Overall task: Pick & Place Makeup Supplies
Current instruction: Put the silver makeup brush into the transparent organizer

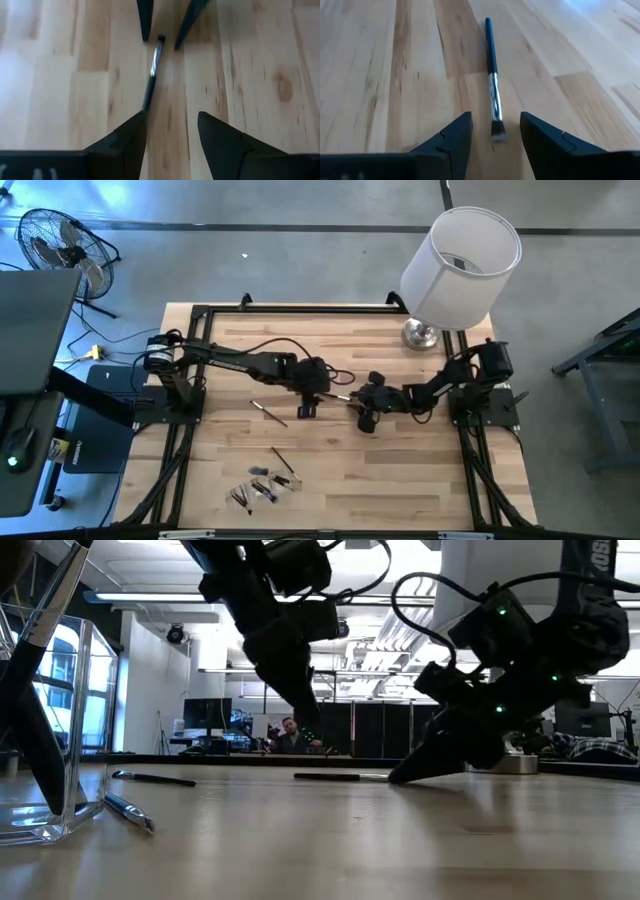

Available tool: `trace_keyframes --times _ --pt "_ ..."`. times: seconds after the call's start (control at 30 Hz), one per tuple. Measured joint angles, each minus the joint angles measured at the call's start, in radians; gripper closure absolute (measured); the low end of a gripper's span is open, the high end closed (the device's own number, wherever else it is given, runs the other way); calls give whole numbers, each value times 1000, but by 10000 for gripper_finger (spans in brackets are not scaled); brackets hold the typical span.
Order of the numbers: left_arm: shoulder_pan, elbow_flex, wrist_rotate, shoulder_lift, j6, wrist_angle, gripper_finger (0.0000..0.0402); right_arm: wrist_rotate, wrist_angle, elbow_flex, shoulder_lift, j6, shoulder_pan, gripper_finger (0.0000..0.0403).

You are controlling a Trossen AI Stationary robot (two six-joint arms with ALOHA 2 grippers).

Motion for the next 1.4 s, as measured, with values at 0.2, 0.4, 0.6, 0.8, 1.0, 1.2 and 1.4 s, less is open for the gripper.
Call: trace_keyframes --times 0.2,0.4,0.6,0.8,1.0,1.2,1.4 --pt "0 0 1 0 0 29 229 -23 -45 17 12 6 0 298" --pt "0 0 1 0 0 39 229 -65 -34 14 11 1 0 390" --pt "0 0 26 0 -2 47 229 -67 17 19 -9 -14 0 395" --pt "-11 0 1 0 2 46 229 -76 -3 41 -25 -65 -12 398" --pt "-13 3 -18 36 2 60 229 -82 -3 53 -26 -74 -15 399" --pt "-13 2 -10 101 0 45 229 -97 11 55 -34 -74 -14 401" --pt "-13 1 -29 123 -18 51 229 -110 29 55 -42 -74 -13 400"
